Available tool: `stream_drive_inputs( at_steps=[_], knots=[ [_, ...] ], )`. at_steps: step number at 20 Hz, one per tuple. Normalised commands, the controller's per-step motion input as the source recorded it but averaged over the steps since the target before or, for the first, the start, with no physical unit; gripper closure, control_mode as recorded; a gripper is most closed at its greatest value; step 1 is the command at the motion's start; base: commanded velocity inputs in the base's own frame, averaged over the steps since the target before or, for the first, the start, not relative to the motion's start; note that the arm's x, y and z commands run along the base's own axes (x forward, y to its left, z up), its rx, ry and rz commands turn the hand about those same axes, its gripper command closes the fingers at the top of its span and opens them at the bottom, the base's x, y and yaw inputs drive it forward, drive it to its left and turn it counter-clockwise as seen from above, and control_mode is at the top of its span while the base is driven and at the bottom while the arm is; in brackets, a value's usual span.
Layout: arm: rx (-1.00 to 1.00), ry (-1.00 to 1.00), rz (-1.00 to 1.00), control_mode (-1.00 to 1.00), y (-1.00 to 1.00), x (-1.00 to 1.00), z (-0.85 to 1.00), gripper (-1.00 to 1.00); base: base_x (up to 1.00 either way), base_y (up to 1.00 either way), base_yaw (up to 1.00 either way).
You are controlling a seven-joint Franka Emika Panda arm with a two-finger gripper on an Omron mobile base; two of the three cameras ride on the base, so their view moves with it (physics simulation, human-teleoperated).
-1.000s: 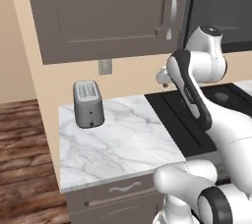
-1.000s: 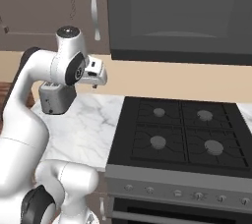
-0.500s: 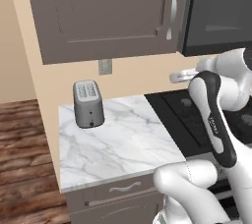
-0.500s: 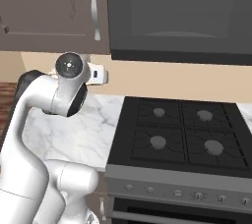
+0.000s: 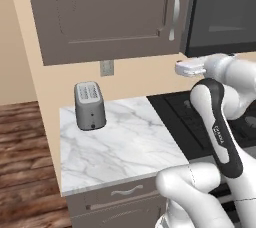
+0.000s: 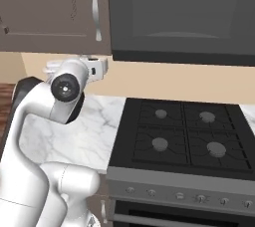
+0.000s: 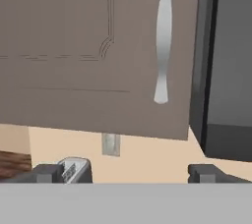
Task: Move the mustard and condiment bottle from the cabinet to the dining counter.
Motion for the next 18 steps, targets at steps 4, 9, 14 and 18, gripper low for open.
stream_drive_inputs(
  at_steps=[4,9,14,18],
  knots=[
    [0.0,-0.35,-0.01,-1.0,0.0,0.0,0.64,-1.0,0.0,0.0,0.0],
    [0.01,-0.34,-0.01,-1.0,-0.04,0.0,0.55,-1.0,0.0,0.0,0.0],
    [0.07,-0.02,0.0,-1.0,-0.27,0.06,0.01,-1.0,0.0,0.0,0.0],
    [0.09,0.0,-0.04,-1.0,-0.14,0.17,0.07,-1.0,0.0,0.0,0.0]
  ],
)
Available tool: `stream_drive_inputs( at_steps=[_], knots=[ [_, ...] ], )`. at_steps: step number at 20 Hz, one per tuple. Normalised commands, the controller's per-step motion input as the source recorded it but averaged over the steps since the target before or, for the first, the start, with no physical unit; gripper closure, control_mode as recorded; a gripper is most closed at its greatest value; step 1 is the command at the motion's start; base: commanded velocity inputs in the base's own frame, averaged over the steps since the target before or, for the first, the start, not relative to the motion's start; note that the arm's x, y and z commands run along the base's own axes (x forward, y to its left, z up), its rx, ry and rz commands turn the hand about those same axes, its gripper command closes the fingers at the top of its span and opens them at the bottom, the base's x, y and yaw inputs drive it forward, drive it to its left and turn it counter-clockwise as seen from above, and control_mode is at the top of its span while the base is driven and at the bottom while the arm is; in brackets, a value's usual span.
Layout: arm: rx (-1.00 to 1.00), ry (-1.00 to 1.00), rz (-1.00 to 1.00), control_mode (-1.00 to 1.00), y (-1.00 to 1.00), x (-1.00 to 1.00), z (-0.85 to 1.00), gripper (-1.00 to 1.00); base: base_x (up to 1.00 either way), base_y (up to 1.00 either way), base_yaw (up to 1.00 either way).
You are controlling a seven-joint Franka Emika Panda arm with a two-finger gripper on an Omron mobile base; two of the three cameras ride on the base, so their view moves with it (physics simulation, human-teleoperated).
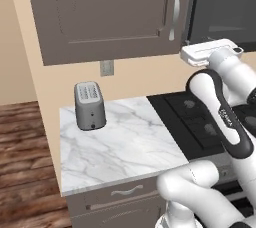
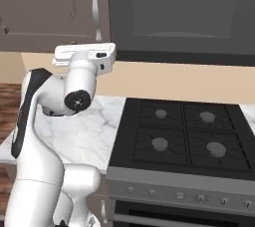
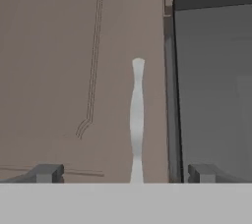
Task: Move the mustard and condiment bottle from the cabinet to the dining counter.
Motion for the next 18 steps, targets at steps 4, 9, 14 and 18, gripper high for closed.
stream_drive_inputs(
  at_steps=[4,9,14,18],
  knots=[
    [0.05,0.0,-0.17,-1.0,0.03,0.16,0.24,-1.0,0.0,0.0,0.0],
    [0.02,0.0,-0.21,-1.0,0.17,0.07,0.35,-1.0,0.0,0.0,0.0],
    [0.0,0.0,-0.16,-1.0,0.08,0.0,0.48,-1.0,0.0,0.0,0.0],
    [0.0,0.0,-0.03,-1.0,0.0,-0.07,0.55,-1.0,0.0,0.0,0.0]
  ],
)
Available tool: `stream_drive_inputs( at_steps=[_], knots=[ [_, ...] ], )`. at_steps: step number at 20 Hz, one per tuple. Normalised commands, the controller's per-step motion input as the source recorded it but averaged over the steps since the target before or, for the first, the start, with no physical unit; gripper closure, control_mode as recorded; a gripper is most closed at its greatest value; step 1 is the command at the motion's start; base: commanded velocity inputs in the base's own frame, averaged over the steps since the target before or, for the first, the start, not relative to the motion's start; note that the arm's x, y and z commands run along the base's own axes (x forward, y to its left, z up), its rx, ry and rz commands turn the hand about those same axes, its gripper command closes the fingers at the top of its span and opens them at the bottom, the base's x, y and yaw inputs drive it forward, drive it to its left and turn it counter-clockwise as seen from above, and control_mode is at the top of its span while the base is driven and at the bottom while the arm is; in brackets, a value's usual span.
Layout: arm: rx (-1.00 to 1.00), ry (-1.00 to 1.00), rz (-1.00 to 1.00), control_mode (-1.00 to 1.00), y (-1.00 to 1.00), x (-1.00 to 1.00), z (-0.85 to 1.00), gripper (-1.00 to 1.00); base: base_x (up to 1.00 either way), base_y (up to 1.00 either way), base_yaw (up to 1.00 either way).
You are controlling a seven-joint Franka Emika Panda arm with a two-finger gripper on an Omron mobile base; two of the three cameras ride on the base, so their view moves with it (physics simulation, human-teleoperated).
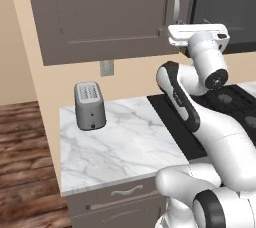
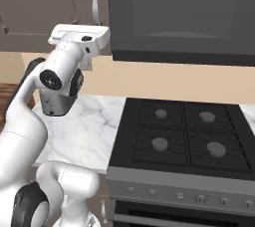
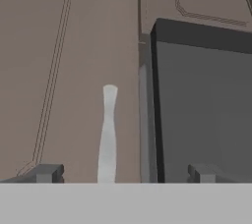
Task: Move the mustard and condiment bottle from the cabinet to the dining counter.
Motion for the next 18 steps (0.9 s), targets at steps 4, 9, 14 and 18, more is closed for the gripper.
stream_drive_inputs(
  at_steps=[4,9,14,18],
  knots=[
    [0.0,0.01,0.0,-1.0,0.0,-0.12,0.5,-1.0,0.0,0.0,0.0],
    [0.0,0.06,0.01,-1.0,0.0,-0.09,0.17,-1.0,0.0,0.0,0.0],
    [0.0,0.05,0.04,-1.0,0.0,-0.13,0.0,-1.0,0.0,0.0,0.0],
    [0.0,0.02,0.06,-1.0,-0.02,-0.09,-0.01,-1.0,0.0,0.0,0.0]
  ],
)
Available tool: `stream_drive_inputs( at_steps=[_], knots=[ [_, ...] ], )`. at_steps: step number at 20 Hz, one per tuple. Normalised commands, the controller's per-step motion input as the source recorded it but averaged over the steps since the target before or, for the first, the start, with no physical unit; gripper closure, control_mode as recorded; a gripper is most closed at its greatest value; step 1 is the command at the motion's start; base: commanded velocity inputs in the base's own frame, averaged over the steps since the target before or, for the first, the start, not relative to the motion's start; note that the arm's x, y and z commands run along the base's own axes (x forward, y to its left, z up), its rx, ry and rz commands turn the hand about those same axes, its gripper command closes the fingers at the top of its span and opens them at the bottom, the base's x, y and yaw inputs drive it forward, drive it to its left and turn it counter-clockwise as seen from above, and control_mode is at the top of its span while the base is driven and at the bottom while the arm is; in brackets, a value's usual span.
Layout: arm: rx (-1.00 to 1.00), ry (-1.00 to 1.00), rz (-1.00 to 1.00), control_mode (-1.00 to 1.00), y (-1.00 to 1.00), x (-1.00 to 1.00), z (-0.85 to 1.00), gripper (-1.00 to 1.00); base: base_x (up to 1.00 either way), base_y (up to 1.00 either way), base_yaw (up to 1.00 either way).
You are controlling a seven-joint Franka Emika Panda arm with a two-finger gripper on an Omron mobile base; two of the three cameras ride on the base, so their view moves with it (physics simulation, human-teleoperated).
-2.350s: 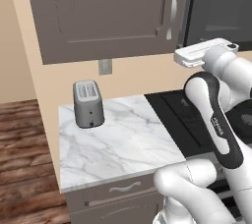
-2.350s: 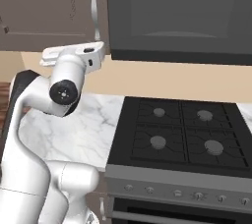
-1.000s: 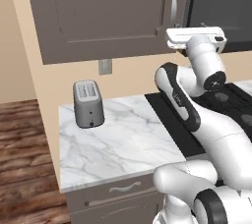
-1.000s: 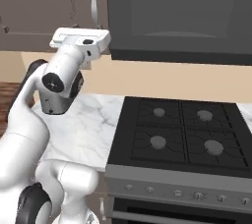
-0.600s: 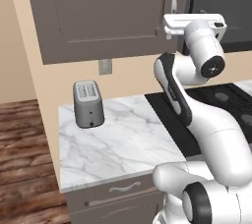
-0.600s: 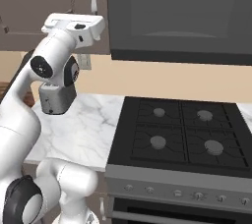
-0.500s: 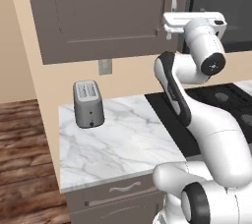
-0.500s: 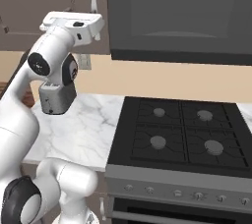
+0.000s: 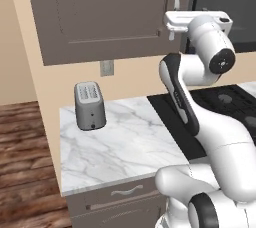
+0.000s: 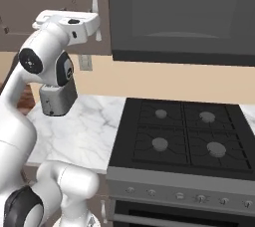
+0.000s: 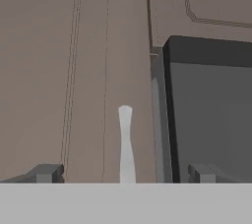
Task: Move the mustard and condiment bottle from the cabinet to the dining counter.
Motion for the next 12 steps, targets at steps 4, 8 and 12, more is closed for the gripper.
stream_drive_inputs(
  at_steps=[4,8,12],
  knots=[
    [0.0,0.0,0.07,-1.0,-0.13,0.0,-0.02,-1.0,0.0,0.0,0.0],
    [0.0,0.0,0.06,-1.0,-0.14,0.0,-0.07,-1.0,0.0,0.0,0.0],
    [-0.01,0.0,0.01,-1.0,-0.03,0.07,-0.13,-1.0,0.0,0.0,0.0]
  ],
)
